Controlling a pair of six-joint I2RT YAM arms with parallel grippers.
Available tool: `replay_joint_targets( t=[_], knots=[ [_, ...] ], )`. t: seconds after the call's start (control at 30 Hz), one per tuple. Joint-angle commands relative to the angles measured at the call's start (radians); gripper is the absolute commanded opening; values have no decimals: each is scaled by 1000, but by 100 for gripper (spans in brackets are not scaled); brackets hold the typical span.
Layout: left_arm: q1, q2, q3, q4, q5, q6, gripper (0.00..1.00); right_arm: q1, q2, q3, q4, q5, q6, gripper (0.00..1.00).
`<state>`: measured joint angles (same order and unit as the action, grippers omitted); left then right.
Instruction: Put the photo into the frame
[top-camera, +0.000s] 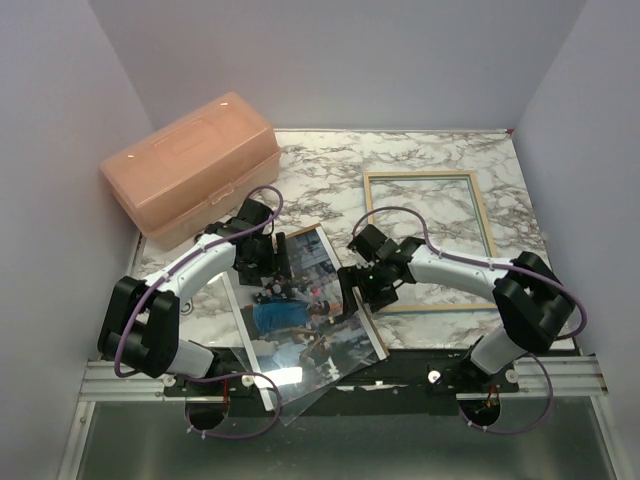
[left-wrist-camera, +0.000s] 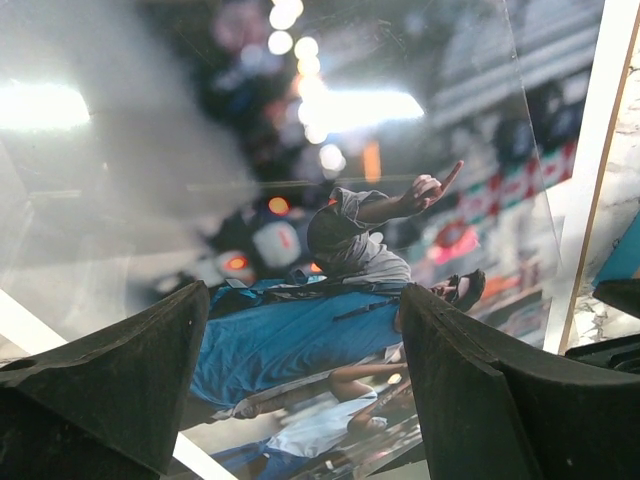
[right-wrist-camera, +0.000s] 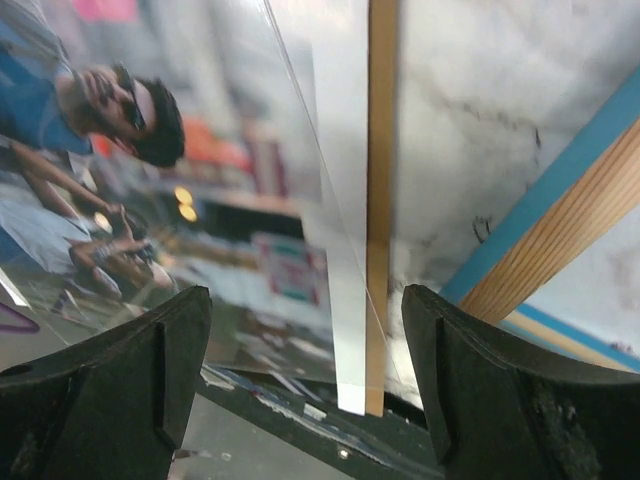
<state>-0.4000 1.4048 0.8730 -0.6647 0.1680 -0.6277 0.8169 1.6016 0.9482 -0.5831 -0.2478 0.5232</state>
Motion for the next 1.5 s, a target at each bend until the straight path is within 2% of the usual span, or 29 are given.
replay_joint_targets(
  t=[0.0,0.33,0.67,0.87,1.07,1.3,1.47],
  knots=[
    [-8,15,15,-15,-21,16,78,12,-92,-70,-60,14,18,84],
    [-16,20,23,-19,-25,18,77,11,-356,-238,-37,-28,142,90],
    [-25,22,22,-16,-22,18,77,10,-333,-390,88,-62,209,84],
    [-35,34,26,-15,-20,18,76,10,-349,-387,172,-157,247,79],
    [-42,44,26,-10,-19,16,76,10,-398,-313,112,-140,256,69],
    [-46,53,30,-10,-22,16,76,10,-426,-236,46,-105,249,67],
    [-49,59,34,-10,-24,17,76,10,-444,-257,107,-93,274,63]
  ],
)
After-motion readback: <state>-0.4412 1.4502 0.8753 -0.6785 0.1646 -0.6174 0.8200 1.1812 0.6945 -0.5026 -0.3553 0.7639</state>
